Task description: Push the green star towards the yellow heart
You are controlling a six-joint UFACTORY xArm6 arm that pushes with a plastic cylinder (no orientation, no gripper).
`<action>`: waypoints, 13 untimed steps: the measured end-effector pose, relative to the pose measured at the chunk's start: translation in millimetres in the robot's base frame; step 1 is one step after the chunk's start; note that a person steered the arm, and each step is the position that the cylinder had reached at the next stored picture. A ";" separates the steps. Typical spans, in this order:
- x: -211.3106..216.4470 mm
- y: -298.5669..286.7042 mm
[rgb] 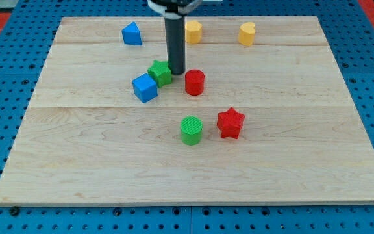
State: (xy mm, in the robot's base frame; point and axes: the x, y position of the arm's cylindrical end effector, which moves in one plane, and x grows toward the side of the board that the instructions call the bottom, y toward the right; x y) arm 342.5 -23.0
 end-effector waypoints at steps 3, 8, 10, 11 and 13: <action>-6.4 43.4; 5.5 -77.1; 17.9 -105.5; 34.7 -45.6; 18.8 -33.7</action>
State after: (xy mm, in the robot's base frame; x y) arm 361.3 -56.7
